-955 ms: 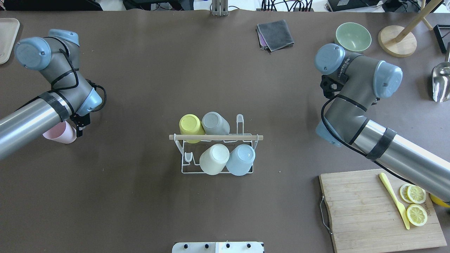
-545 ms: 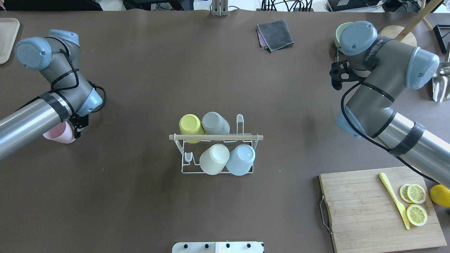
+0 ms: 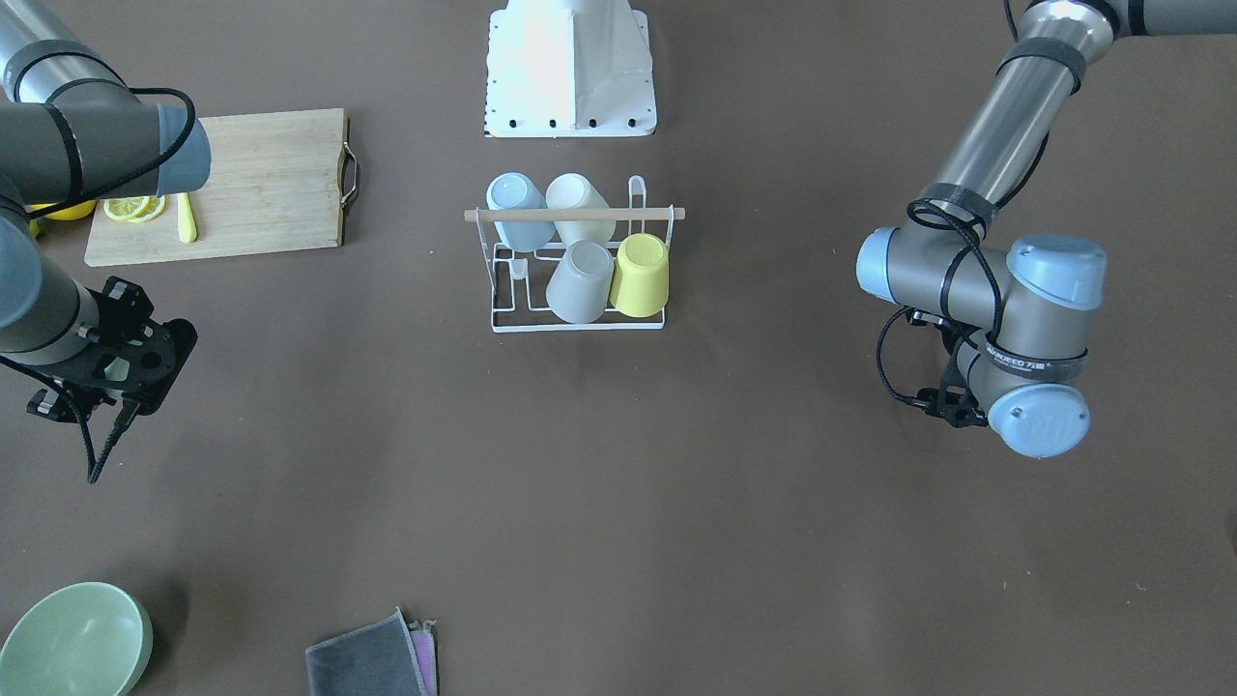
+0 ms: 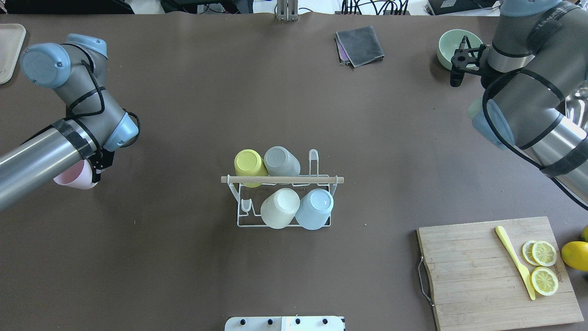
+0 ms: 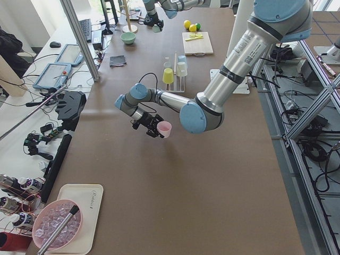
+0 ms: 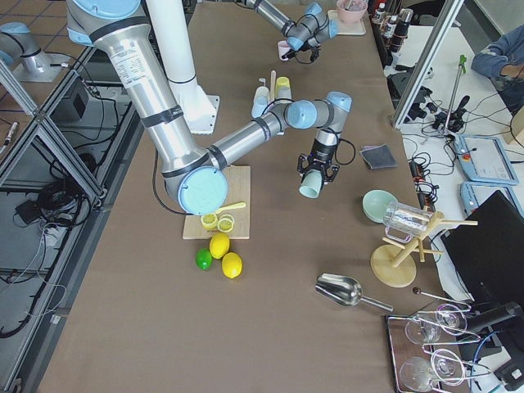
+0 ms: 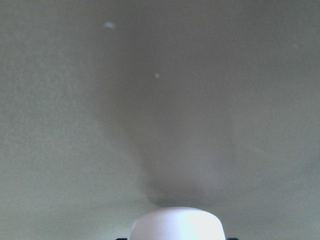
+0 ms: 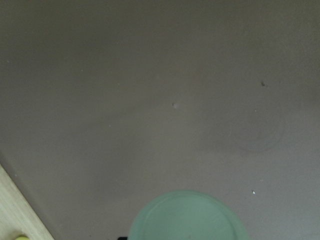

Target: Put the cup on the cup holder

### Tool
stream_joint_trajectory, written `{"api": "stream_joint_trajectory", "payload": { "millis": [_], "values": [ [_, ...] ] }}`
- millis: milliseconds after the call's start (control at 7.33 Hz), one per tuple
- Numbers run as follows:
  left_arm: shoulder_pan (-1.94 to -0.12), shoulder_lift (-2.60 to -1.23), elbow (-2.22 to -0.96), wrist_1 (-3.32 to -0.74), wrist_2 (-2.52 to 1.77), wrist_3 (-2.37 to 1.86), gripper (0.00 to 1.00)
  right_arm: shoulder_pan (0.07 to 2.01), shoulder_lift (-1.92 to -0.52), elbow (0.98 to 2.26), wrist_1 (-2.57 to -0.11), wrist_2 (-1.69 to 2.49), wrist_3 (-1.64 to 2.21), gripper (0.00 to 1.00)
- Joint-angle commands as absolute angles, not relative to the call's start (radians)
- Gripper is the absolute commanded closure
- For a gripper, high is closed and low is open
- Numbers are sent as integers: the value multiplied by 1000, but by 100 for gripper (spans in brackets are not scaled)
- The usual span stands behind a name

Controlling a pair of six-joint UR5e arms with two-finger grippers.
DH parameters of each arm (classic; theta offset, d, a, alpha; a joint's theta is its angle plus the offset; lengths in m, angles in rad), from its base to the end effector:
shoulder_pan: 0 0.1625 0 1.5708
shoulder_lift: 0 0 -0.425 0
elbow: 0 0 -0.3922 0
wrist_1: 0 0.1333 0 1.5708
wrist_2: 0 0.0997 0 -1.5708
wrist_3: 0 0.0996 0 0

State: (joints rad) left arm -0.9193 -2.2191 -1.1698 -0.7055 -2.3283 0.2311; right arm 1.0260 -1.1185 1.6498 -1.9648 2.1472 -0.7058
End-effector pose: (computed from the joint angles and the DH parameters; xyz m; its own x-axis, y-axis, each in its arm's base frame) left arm 0.3585 -0.5771 0.5220 0.6842 0.2692 -0.6778 -0.6687 0.6025 -0.4357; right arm -0.2610 -0.5832 0.4151 0.1833 -0.9288 0.3221 0.8308 0.3216 0.4544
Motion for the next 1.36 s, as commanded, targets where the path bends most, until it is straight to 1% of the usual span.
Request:
{"api": "stream_joint_trajectory", "payload": {
  "millis": [0,136,273,409,545,682,818,1091,1227],
  "values": [
    [-926,-2214,-1251,-647,-2268,233,100,1038,-1129,1666,-1906,2284,-706,100],
    [-964,-2212,-1276,-641,-2255,235,100,1040,-1150,1707,-1879,2311,-704,100],
    [-968,-2209,-1302,-638,-2253,233,100,1039,-1144,1709,-1870,2313,-707,100],
    [-976,-2201,-1354,-632,-2252,233,100,1034,-1144,1689,-1777,2316,-713,100],
    [-977,-2134,-1473,-637,-2253,229,100,1034,-1181,1686,-1656,2339,-707,100],
    [-980,-2081,-1583,-638,-2255,219,100,1034,-1204,1681,-1587,2376,-709,100],
    [-991,-2048,-1668,-638,-2253,218,100,1035,-1206,1681,-1494,2405,-694,100],
    [-1018,-2039,-1756,-667,-2255,119,100,1029,-1207,1674,-1252,2431,-451,100],
    [-1025,-2036,-1790,-725,-2252,104,100,1017,-1203,1671,-1130,2434,-407,100]
  ]
}}
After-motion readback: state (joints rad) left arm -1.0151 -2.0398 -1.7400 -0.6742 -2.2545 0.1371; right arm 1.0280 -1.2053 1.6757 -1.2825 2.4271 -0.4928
